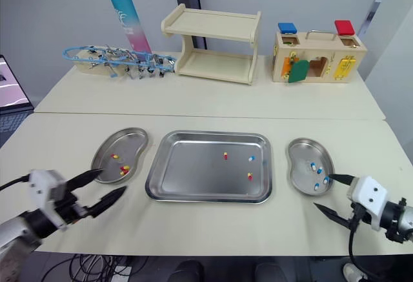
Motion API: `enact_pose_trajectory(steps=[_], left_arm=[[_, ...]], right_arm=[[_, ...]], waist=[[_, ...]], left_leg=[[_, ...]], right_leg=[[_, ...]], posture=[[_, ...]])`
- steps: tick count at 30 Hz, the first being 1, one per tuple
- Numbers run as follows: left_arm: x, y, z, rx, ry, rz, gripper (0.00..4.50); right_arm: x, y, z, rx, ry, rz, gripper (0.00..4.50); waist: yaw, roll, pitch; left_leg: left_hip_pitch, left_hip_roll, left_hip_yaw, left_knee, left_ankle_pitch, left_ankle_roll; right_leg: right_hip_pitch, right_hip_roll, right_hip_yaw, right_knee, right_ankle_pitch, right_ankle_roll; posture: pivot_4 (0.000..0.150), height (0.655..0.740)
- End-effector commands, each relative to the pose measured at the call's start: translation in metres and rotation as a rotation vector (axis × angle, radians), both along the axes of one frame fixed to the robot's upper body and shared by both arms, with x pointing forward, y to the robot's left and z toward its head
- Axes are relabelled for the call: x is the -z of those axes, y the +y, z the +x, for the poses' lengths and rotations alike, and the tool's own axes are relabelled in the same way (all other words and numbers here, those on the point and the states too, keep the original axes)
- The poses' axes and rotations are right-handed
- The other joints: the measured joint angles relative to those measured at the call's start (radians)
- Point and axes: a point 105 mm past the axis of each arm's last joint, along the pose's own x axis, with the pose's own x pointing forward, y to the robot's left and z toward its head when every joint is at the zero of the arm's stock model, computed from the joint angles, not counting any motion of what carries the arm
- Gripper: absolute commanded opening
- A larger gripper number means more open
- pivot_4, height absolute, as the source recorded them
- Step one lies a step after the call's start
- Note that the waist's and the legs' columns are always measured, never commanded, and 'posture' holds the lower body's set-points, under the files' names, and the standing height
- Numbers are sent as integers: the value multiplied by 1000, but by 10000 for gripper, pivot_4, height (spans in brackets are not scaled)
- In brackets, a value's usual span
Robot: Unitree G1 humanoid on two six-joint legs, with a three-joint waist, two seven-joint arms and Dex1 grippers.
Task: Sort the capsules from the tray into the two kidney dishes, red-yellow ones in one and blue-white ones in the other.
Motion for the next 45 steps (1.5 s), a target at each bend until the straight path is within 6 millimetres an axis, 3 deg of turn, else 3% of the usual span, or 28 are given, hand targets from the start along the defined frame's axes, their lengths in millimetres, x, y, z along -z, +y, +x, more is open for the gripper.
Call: enact_pose_trajectory(steps=[1,4,8,24,29,33,35,41,45], left_arm=[[-11,44,-15,-149,-14,50,45000],[-8,74,-29,-242,24,82,45000],[1,97,-44,-309,86,90,45000],[8,98,-63,-324,147,87,45000],[10,70,-63,-183,159,102,45000],[5,36,-50,-51,135,77,45000],[-1,9,-39,61,121,68,45000],[-24,-60,-3,332,47,56,45000],[-34,-98,24,450,42,64,45000]], right_arm=[[-9,-21,-2,47,-44,-10,44167],[0,-45,-7,92,25,-38,44167],[3,-61,-5,118,64,-33,44684],[7,-62,-1,54,67,-58,44684],[1,-22,-7,-123,7,-39,44684],[-5,32,-8,-256,-40,51,44684],[-7,59,-7,-294,-52,113,44684],[-11,110,5,-233,-41,265,44684],[-9,127,8,-203,-40,281,44684]], waist=[[0,0,0],[2,0,0],[2,-1,0],[2,-1,0],[2,-1,0],[3,-1,0],[3,-1,-1],[7,-2,-1],[9,-2,-1]], left_leg=[[0,0,0,0,0,0],[0,0,0,0,0,0],[0,0,1,0,0,0],[0,0,1,-1,0,0],[0,0,1,-1,0,0],[0,0,1,0,0,0],[0,0,1,0,0,0],[0,0,0,0,0,-1],[0,0,-1,0,0,-1]], right_leg=[[0,0,0,0,0,0],[0,0,0,0,0,0],[0,0,0,0,0,0],[0,0,1,0,0,0],[0,0,1,0,0,0],[1,0,0,0,0,0],[1,0,0,0,0,0],[1,0,0,0,0,0],[1,0,-1,0,0,0]], posture=[[1500,7400],[1500,7400],[1500,7400],[1500,7400],[1500,7400],[1500,7400],[1500,7400],[1500,7400],[1500,7400]])
